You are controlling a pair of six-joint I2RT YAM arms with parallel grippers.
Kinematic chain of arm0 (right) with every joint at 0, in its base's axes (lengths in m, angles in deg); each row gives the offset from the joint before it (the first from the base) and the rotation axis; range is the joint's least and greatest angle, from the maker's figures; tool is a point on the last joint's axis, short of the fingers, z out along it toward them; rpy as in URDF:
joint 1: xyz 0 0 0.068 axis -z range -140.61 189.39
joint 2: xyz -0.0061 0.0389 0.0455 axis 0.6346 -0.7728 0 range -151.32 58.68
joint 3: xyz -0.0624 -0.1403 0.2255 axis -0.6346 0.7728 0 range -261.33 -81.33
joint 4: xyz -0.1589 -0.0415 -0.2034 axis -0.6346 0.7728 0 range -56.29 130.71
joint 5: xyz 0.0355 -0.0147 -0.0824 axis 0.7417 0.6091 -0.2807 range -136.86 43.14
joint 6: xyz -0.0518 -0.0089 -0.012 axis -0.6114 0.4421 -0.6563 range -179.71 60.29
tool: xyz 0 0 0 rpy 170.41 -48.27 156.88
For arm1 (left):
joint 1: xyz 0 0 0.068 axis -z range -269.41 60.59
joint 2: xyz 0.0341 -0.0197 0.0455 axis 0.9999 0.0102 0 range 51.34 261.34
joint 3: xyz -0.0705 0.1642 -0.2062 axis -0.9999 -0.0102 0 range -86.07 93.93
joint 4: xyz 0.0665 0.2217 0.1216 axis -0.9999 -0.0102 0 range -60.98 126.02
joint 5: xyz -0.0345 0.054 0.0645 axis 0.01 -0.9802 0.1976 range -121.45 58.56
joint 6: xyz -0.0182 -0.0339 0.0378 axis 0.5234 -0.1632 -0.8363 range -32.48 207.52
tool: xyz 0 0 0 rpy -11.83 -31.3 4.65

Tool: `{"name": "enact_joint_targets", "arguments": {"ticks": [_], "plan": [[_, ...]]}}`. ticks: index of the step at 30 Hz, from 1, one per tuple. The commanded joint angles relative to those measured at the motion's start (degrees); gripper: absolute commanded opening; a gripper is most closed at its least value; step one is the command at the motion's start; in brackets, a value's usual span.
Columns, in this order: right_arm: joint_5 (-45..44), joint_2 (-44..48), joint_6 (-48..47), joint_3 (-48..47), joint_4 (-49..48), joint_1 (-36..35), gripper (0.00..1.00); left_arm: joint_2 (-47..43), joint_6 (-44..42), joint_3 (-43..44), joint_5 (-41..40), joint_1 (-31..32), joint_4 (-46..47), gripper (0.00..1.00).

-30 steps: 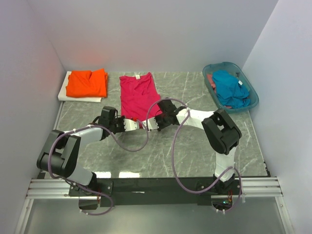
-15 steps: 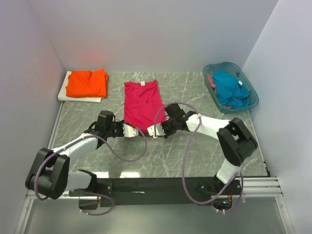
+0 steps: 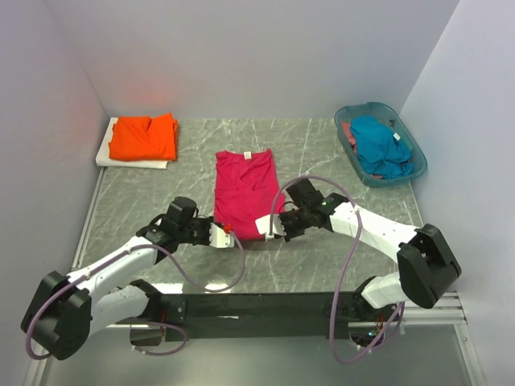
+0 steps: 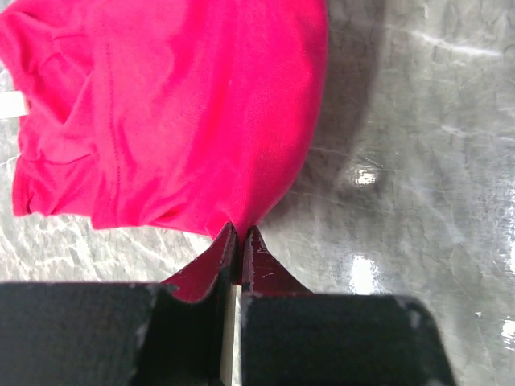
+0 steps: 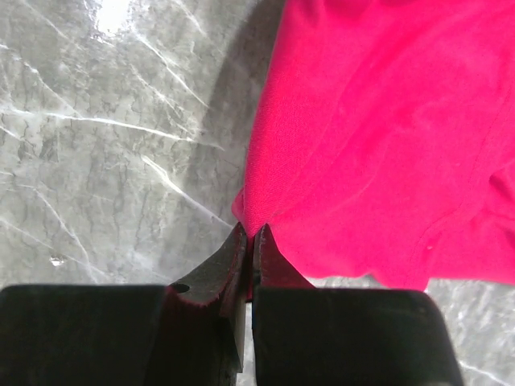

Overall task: Fold and stack the t-shirts
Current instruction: Fold the tshirt

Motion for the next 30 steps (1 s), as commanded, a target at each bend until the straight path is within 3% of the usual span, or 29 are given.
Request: {"name": "enact_joint_targets", "arguments": {"ticks": [1, 9, 19, 30], "plan": [[-1.2, -0.7, 3.4, -1.3, 0.2, 0.0, 0.0, -1.4, 3.4, 1.2, -0.4, -0.1, -0.5, 0.0], [-3.2, -6.0, 8.8, -14.5, 0.5, 4.3, 0.0, 8.0, 3.7, 8.7, 2.9, -6.4, 5.9, 0.01], [-10.6, -20.6, 19.6, -33.8, -5.8, 7.7, 0.0, 22.9, 6.3, 21.1, 4.1, -14.2, 19.5, 0.0], [-21.5, -28.4, 28.1, -39.1, -19.7, 10.1, 0.0, 39.4, 12.0, 30.5, 0.3, -14.8, 40.5, 0.0]]}}
